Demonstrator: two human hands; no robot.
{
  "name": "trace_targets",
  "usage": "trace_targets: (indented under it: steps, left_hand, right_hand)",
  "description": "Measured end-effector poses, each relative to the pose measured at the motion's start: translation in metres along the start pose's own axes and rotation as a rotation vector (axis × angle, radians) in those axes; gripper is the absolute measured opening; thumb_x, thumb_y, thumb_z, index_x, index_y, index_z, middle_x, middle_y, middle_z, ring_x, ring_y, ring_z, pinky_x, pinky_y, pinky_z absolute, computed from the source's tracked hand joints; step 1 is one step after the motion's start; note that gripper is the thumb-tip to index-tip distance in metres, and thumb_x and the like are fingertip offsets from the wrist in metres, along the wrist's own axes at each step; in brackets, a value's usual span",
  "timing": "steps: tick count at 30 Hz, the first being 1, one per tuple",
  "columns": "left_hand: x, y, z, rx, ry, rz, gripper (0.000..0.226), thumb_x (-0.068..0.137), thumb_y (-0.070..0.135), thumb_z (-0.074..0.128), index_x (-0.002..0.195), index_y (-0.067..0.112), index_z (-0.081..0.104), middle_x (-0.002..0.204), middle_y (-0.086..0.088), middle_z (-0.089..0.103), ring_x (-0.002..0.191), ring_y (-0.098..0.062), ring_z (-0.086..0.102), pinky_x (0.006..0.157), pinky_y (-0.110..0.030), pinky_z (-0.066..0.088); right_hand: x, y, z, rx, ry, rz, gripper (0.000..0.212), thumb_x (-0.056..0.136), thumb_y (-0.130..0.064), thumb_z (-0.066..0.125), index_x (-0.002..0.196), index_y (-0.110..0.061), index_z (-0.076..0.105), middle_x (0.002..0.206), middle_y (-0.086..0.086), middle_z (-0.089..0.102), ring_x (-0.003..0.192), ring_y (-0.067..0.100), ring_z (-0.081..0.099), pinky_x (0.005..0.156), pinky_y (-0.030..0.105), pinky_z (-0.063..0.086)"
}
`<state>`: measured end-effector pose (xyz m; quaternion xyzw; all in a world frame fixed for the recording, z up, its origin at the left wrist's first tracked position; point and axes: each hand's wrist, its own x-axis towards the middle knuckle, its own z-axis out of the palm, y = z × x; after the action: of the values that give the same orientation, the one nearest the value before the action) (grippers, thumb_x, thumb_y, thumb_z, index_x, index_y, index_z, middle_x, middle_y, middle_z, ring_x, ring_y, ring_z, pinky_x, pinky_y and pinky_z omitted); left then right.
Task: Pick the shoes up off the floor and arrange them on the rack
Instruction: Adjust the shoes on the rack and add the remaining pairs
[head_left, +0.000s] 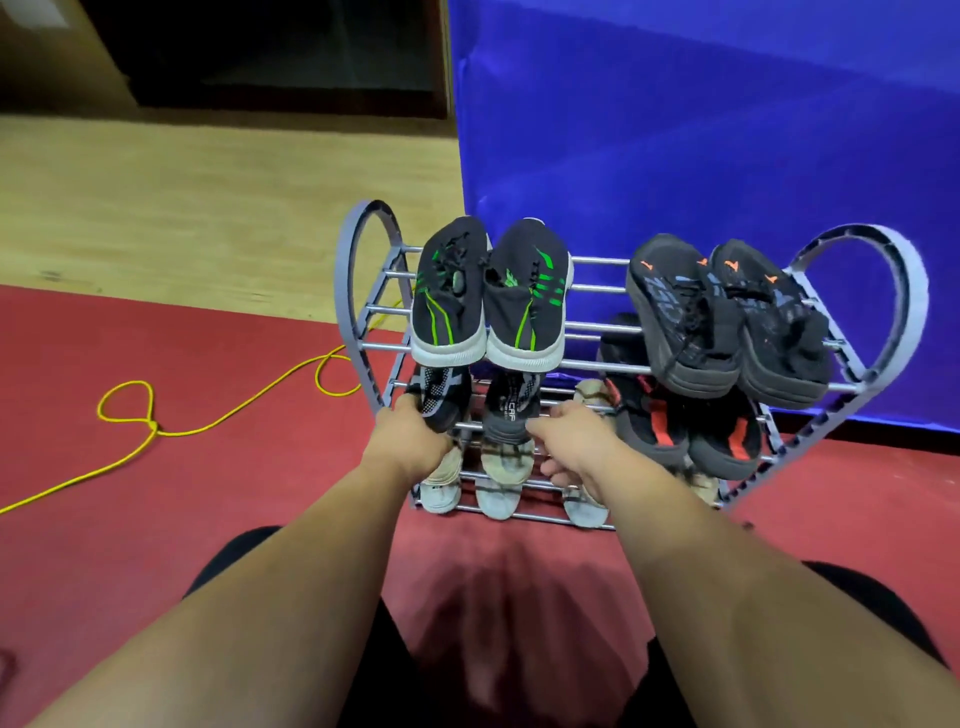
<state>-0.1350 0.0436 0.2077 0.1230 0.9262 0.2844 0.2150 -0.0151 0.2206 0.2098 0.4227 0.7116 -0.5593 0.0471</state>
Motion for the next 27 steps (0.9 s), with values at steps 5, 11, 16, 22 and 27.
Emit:
trace_targets:
  steps: [5,11,16,22,27]
  left_hand:
    - [0.02,-0.006,0.007,-0.022,0.014,-0.05,0.075,0.08,0.029,0.075,0.144,0.016,0.037,0.137,-0.016,0.038,0.122,-0.043,0.052,0.104,-0.048,0.048]
    - [0.041,-0.009,0.011,-0.055,0.019,-0.054,0.07,0.078,0.028,0.075,0.137,0.012,0.041,0.135,-0.014,0.045,0.116,-0.039,0.056,0.098,-0.045,0.051]
    - [0.052,-0.011,0.017,-0.133,0.017,-0.079,0.064,0.073,0.031,0.075,0.126,0.012,0.045,0.123,-0.011,0.06,0.104,-0.035,0.062,0.089,-0.042,0.055]
    - [0.059,-0.009,0.024,-0.192,0.023,-0.108,0.056,0.081,0.02,0.073,0.124,0.008,0.04,0.122,-0.016,0.058,0.099,-0.035,0.059,0.078,-0.037,0.047]
    - [0.058,-0.008,0.024,-0.322,0.022,-0.126,0.064,0.071,0.027,0.077,0.123,0.01,0.044,0.119,-0.014,0.059,0.094,-0.034,0.064,0.077,-0.04,0.056]
  right_hand:
    - [0.019,-0.005,0.03,0.167,0.016,0.182,0.05,0.095,-0.045,0.056,0.133,-0.018,0.039,0.103,0.01,0.059,0.078,0.025,0.058,0.064,0.036,0.052]
    - [0.045,0.0,0.045,0.335,0.041,0.22,0.061,0.099,-0.041,0.056,0.15,-0.022,0.029,0.129,0.016,0.059,0.081,0.033,0.074,0.059,0.041,0.062]
    - [0.055,0.001,0.043,0.491,0.04,0.247,0.041,0.103,-0.024,0.055,0.141,-0.017,0.042,0.114,0.015,0.071,0.079,0.028,0.075,0.058,0.036,0.063]
    - [0.051,0.005,0.033,0.524,0.077,0.249,0.024,0.105,-0.019,0.05,0.128,-0.015,0.053,0.101,0.015,0.073,0.076,0.029,0.073,0.055,0.033,0.061]
    - [0.048,0.011,0.028,0.512,0.093,0.226,0.025,0.104,-0.017,0.049,0.127,-0.024,0.046,0.114,0.015,0.073,0.085,0.033,0.073,0.069,0.041,0.063]
